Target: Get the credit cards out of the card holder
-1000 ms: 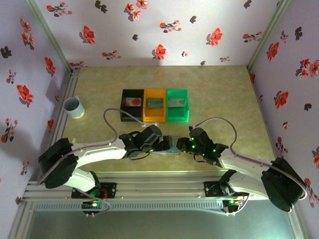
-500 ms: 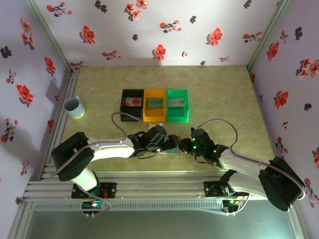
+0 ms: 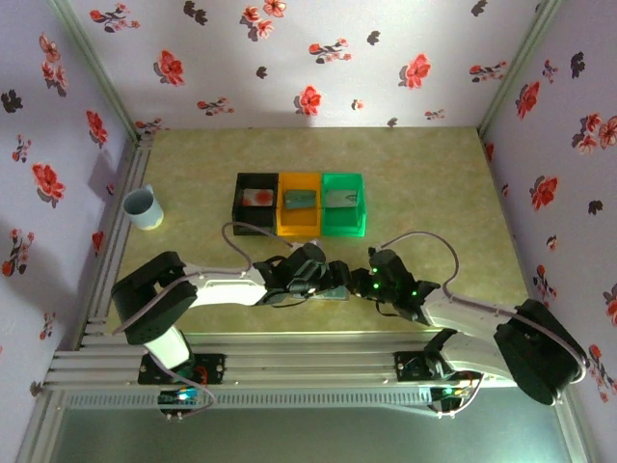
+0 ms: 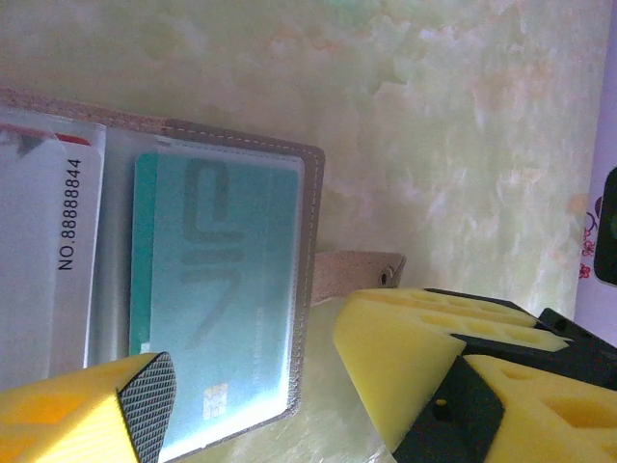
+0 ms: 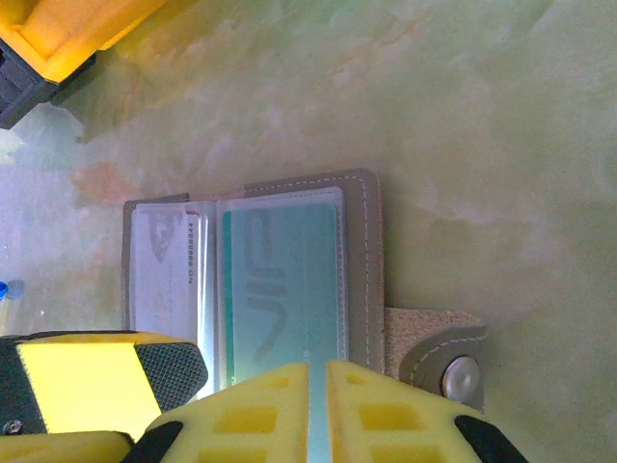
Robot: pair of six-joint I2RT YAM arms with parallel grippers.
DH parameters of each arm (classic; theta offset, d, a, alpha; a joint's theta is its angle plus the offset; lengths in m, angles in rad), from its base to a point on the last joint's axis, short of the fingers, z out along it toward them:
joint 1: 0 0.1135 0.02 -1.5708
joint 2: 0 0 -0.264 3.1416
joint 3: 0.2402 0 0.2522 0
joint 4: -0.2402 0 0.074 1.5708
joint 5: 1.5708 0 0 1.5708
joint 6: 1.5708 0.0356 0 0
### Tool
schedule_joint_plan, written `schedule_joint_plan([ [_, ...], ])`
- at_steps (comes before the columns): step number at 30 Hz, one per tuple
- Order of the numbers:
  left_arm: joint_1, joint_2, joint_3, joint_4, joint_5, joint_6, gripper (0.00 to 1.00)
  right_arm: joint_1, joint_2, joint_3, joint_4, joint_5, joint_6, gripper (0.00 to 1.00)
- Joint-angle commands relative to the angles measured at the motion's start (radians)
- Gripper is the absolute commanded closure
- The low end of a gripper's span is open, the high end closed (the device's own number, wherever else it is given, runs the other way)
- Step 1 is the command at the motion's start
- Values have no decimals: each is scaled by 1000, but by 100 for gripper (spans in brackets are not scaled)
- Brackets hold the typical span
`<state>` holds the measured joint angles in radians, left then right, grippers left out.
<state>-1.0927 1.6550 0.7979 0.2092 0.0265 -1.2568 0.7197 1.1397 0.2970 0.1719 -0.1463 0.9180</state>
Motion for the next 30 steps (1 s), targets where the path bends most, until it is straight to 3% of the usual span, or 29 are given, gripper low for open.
schedule_joint_plan([
  [1, 7, 14, 3, 16, 4, -16, 22, -4, 11, -13, 43, -24, 8, 88],
  [30, 8, 17, 30, -113, -66, 11, 29, -3, 101, -36, 115, -30, 6, 90],
])
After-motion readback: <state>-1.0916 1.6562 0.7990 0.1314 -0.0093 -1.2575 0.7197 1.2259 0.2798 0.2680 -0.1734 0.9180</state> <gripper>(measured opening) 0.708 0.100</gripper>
